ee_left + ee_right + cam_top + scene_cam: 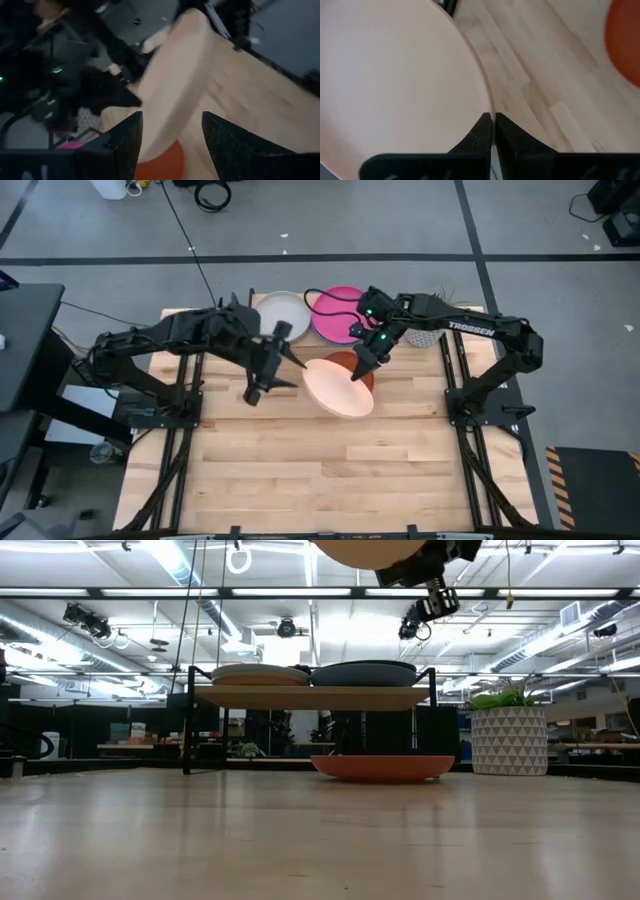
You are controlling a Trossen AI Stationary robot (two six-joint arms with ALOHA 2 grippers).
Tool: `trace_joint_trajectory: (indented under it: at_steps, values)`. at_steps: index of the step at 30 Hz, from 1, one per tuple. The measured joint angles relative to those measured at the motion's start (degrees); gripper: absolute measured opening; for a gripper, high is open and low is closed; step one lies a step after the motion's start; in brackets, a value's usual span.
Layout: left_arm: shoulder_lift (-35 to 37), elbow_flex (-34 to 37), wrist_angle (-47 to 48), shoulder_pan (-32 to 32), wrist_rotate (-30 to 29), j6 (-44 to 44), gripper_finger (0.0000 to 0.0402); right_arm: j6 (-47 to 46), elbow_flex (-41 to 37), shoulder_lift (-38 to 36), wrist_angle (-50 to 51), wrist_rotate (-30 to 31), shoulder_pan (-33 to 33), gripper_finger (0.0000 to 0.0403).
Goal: Place and stack plates onto a shelf
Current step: Stack the light orange plate on top of the gray plate on the shelf
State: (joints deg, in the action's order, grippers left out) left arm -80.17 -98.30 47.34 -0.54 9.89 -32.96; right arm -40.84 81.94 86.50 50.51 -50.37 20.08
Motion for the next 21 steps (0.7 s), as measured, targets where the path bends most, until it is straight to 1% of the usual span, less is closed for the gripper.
trace_joint_trajectory:
  at_steps: [2, 4, 8, 12, 15, 21]
  values:
    - [-0.56, 0.04, 1.23, 0.81, -0.03, -2.55, 0.0213, 0.08, 1.08, 1.05, -0.13, -0.39, -0.26, 0.0017]
    - [-1.15, 0.0, 1.08, 1.53, -1.31, -4.85, 0.0213, 0.0, 2.01, 1.92, 0.04, -0.35, -0.42, 0.0017]
    - [-2.38, 0.07, 1.32, 2.43, -4.47, -6.47, 0.0213, -0.94, 3.24, 2.58, -0.68, -0.56, -0.61, 0.0017]
    - [-2.77, 0.07, 1.55, 3.2, -4.79, -8.04, 0.0208, -1.99, 3.27, 2.52, -1.39, -0.78, -0.76, 0.0017]
    - [-2.77, 0.07, 0.5, 3.93, -6.02, -9.84, 0.0186, -2.5, 3.29, 2.45, -1.15, -1.51, -1.06, 0.0017]
    - [-2.76, 0.07, 0.02, 4.04, -7.3, -12.66, 0.012, -2.56, 3.29, 2.45, -1.85, -1.78, -2.13, 0.0022]
